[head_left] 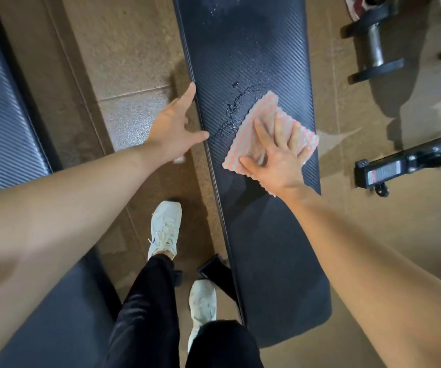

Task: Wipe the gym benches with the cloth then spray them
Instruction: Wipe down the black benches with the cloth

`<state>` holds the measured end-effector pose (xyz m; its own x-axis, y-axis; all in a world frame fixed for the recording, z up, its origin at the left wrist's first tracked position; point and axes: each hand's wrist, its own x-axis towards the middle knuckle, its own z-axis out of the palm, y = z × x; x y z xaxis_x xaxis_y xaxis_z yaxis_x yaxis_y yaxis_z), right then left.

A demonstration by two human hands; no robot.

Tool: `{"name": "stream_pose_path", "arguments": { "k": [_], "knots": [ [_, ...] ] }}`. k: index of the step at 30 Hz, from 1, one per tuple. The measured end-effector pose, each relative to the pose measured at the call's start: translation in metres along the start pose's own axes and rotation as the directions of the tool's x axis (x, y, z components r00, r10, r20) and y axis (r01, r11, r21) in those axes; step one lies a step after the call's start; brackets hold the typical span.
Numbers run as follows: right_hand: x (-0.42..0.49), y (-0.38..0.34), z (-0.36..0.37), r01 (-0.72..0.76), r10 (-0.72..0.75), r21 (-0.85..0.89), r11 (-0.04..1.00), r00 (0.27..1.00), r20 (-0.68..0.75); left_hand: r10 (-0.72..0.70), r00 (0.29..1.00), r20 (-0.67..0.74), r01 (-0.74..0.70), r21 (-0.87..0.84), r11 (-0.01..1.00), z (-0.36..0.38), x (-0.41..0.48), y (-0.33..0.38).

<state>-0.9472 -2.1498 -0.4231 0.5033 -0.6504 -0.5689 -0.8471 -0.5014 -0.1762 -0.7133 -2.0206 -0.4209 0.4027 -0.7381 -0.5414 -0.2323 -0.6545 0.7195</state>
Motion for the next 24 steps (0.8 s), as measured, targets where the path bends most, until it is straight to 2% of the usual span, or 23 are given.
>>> {"name": "stream_pose_path", "arguments": {
  "k": [2,8,9,11,14,17,20,22,24],
  "knots": [
    [0.004,-0.004,0.002,-0.009,0.01,0.025,1.0,0.999,-0.04,-0.013,1.0,0.0,0.013,0.015,1.0,0.005,-0.002,-0.003],
    [0.054,-0.031,-0.007,-0.224,0.247,0.187,0.957,0.962,-0.114,0.007,1.0,-0.022,-0.008,-0.048,0.999,0.018,0.002,-0.015],
    [0.061,-0.04,-0.009,-0.23,0.252,0.161,0.96,0.959,-0.13,-0.009,1.0,-0.024,0.008,-0.041,0.999,0.018,0.003,-0.015],
    [0.065,-0.058,-0.011,-0.195,0.192,-0.004,0.981,0.967,-0.167,-0.046,0.999,-0.022,0.046,-0.036,0.998,0.018,0.005,-0.014],
    [0.057,-0.074,-0.011,0.023,-0.051,-0.16,0.987,0.984,-0.172,-0.063,0.998,-0.005,0.062,-0.126,0.99,0.018,0.007,-0.014],
    [0.045,-0.069,0.003,0.231,-0.266,-0.269,0.935,0.959,-0.103,-0.08,0.995,0.051,0.088,-0.18,0.98,0.015,0.007,-0.015],
    [0.032,-0.035,0.003,0.392,-0.433,-0.365,0.844,0.901,-0.034,-0.125,0.986,0.113,0.144,-0.177,0.974,0.009,0.007,-0.01],
    [0.025,-0.006,-0.002,0.434,-0.47,-0.392,0.811,0.882,0.005,-0.165,0.977,0.132,0.185,-0.159,0.97,0.004,0.006,-0.005],
    [0.023,0.019,-0.008,0.385,-0.416,-0.387,0.838,0.909,0.002,-0.18,0.974,0.137,0.201,-0.164,0.966,0.001,0.006,-0.001]
  ]
}}
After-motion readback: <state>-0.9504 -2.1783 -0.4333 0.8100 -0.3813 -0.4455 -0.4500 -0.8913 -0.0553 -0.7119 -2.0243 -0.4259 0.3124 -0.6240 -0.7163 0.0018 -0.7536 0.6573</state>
